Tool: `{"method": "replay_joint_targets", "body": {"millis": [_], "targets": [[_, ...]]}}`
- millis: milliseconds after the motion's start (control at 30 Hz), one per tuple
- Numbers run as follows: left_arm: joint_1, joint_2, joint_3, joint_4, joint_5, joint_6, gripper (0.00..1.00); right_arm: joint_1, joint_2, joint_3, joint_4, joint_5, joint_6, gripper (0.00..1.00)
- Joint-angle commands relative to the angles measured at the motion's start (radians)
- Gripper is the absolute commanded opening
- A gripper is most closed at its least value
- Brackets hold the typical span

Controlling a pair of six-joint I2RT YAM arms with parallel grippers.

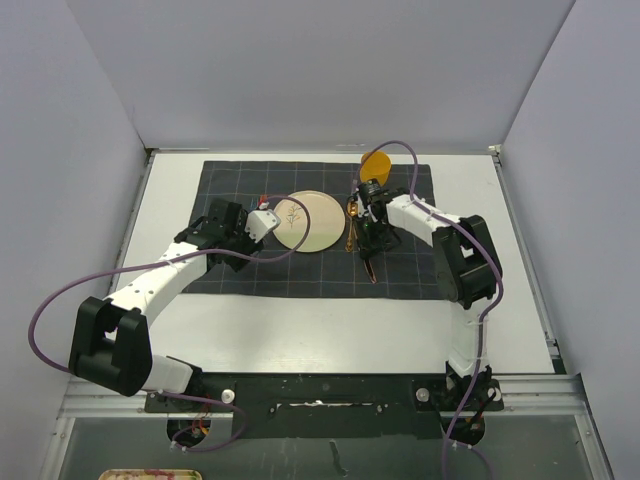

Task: Set the dinner table for one person
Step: Adjust the knife on the napkin.

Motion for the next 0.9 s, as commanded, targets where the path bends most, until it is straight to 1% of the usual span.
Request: {"method": "replay_joint_targets", "body": {"millis": [0, 200, 467, 700, 867], "targets": [[-0.005, -0.038, 0.010, 0.034, 0.002, 0.008, 0.50, -0.007, 0.006, -0.029, -0.016, 0.046, -0.027, 0.00], [-0.005, -0.032, 0.014, 0.040, 0.010, 0.009, 0.44, 0.011, -0.019, -0.005, -0.025, 0.049, -0.032, 0.00], [-0.005, -0.038, 0.013, 0.042, 0.015, 0.010, 0.33, 0.016, -0.060, 0.006, -0.029, 0.057, -0.027, 0.00], [-0.005, -0.041, 0.027, 0.041, 0.018, 0.001, 0.33, 0.018, -0.102, -0.001, -0.025, 0.067, -0.025, 0.00], [-0.005, -0.037, 0.038, 0.039, 0.021, -0.001, 0.36, 0.019, -0.115, -0.003, -0.023, 0.071, -0.030, 0.00]]}}
